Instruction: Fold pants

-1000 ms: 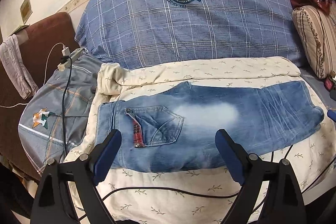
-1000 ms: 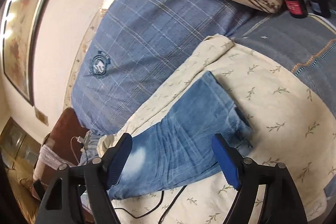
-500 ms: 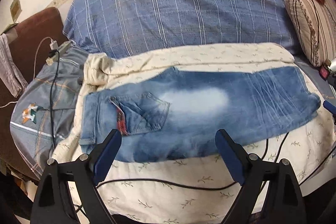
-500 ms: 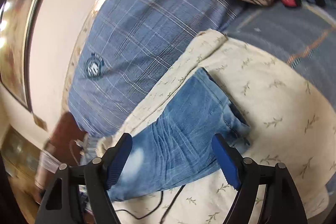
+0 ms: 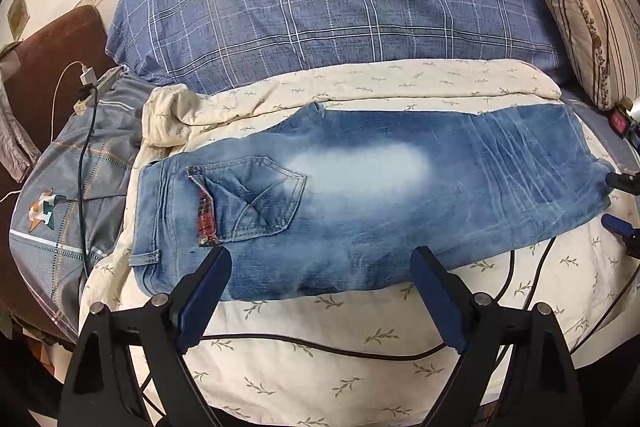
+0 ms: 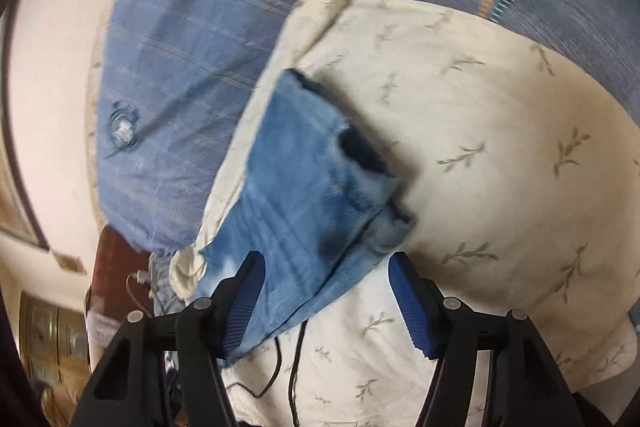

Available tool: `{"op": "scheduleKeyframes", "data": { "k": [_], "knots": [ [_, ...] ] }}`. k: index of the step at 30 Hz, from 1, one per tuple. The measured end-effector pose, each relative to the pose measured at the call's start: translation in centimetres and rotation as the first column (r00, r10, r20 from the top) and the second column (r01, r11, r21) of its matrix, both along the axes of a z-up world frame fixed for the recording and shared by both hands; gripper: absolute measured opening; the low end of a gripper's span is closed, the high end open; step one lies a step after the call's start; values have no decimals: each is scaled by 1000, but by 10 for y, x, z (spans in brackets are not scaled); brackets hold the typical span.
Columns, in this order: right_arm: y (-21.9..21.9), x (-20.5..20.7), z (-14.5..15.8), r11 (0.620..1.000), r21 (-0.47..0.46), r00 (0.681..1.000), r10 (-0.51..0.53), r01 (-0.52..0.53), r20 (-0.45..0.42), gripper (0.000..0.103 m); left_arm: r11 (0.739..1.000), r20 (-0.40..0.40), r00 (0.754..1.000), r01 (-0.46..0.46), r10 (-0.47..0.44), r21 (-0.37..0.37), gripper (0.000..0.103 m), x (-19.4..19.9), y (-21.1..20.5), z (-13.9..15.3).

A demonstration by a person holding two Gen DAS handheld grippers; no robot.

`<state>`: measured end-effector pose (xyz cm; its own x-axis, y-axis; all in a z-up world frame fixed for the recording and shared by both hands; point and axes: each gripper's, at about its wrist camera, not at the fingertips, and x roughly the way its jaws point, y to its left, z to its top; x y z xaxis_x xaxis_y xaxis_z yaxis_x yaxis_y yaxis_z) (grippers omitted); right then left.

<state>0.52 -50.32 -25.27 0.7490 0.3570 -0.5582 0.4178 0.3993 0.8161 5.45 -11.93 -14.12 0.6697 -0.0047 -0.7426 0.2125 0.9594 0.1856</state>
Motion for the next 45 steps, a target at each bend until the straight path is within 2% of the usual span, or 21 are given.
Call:
{"op": "scheduleKeyframes", "data": {
  "k": [3, 9, 11, 12, 13, 16, 19, 21, 27, 32, 37, 41, 43, 45],
  "knots": [
    [-4, 2, -8, 998, 48, 999, -39, 39, 2, 68, 1000, -6, 1000, -1, 1, -1, 91, 4, -1, -3],
    [1, 13, -4, 997, 1, 996, -77, 77, 34, 68, 999, -21, 999, -50, 50, 8, 91, 21, 11, -14],
    [4, 15, -2, 995, -41, 996, -87, 88, 26, 58, 997, -32, 996, -78, 78, 21, 91, 28, 19, -20],
    [5, 17, -2, 994, -63, 996, -93, 94, 11, 38, 995, -43, 994, -96, 97, 25, 91, 32, 25, -24],
    [4, 19, -4, 992, -81, 995, -98, 97, -14, 26, 994, -51, 993, -110, 111, 20, 91, 34, 30, -27],
    [2, 18, -5, 992, -72, 994, -108, 107, -7, 24, 991, -76, 988, -137, 136, -2, 91, 38, 43, -32],
    [8, 15, 8, 983, -147, 994, -102, 105, 25, 23, 988, -77, 985, -153, 152, -4, 91, 40, 50, -32],
    [17, 14, 23, 974, -200, 993, -91, 106, 79, 23, 986, -75, 983, -166, 165, -13, 91, 40, 56, -31],
    [61, 17, 65, 927, -363, 979, -25, 99, 204, 22, 981, -87, 978, -193, 189, -36, 91, 41, 74, -31],
    [122, 35, 89, 889, -458, 961, 120, 8, 249, 22, 976, -80, 976, -208, 203, -62, 91, 39, 90, -24],
    [191, 64, 84, 857, -493, 937, 280, -147, 207, 22, 969, -65, 973, -228, 222, -98, 91, 37, 110, -14],
    [239, 92, 60, 843, -435, 907, 403, -318, 119, 26, 964, -56, 971, -239, 234, -113, 91, 37, 121, -10],
    [258, 108, 44, 828, -379, 887, 460, -412, 41, 34, 963, -58, 969, -245, 240, -114, 91, 37, 125, -10],
    [275, 119, 35, 794, -352, 850, 526, -495, -9, 39, 961, -61, 967, -253, 247, -114, 91, 36, 130, -11]
  ]
}}
